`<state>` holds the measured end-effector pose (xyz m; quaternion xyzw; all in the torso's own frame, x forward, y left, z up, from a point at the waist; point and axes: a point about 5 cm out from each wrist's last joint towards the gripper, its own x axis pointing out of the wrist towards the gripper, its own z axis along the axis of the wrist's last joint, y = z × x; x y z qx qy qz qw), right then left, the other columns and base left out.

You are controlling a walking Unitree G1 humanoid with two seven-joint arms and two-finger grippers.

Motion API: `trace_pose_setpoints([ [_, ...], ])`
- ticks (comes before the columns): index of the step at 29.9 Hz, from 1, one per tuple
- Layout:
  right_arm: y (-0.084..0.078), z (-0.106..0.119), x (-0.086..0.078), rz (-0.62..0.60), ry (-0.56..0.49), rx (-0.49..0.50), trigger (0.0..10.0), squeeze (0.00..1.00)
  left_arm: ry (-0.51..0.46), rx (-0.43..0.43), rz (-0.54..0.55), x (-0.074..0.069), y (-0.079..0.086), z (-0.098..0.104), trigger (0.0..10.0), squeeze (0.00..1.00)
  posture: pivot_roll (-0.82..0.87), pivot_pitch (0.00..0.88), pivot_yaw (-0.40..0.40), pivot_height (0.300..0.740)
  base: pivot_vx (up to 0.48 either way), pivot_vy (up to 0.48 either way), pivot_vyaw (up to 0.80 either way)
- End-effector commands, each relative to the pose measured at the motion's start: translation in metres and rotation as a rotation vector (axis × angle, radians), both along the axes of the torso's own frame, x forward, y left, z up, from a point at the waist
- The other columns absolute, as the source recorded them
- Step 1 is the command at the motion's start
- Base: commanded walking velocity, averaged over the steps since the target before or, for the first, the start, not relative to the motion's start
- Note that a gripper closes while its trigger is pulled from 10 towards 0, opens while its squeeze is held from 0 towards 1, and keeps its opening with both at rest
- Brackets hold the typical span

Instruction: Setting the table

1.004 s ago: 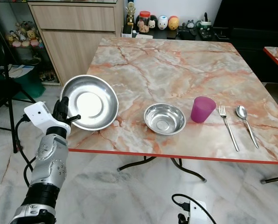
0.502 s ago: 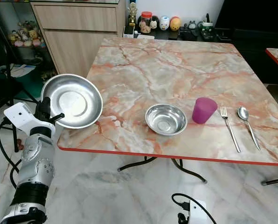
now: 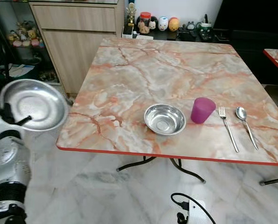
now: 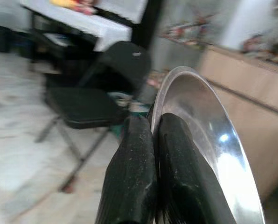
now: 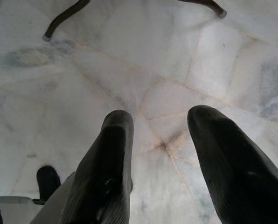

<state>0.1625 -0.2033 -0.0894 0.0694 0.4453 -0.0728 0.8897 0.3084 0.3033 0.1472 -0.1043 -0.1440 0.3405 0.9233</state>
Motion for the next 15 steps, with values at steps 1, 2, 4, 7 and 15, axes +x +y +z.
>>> trace_pose_setpoints([
  [1,-0.002,0.000,-0.002,-0.010,0.000,-0.003,10.0,0.00,0.040,0.022,0.076,-0.008,0.011,-0.007,10.0,0.00,0.06,0.000,-0.057,0.740,0.000,0.000,0.00],
  [2,-0.002,0.000,-0.002,-0.010,0.000,-0.004,10.0,0.00,0.065,0.041,0.093,-0.010,0.015,-0.010,10.0,0.00,0.06,0.000,-0.057,0.740,0.000,0.000,0.00],
  [4,-0.003,0.000,-0.002,-0.010,0.000,-0.005,10.0,0.00,0.143,0.108,0.105,-0.013,0.019,-0.017,10.0,0.00,0.06,0.000,-0.057,0.740,0.000,0.000,0.00],
  [7,-0.003,0.000,-0.002,-0.011,0.000,-0.006,10.0,0.00,0.251,0.235,0.082,-0.017,0.022,-0.028,10.0,0.00,0.05,0.000,-0.056,0.740,0.000,0.000,0.00],
  [15,-0.002,0.000,-0.001,-0.009,-0.003,-0.005,10.0,0.00,0.508,0.232,0.047,-0.039,0.025,-0.080,10.0,0.00,0.05,0.000,-0.054,0.740,0.000,0.000,0.00],
])
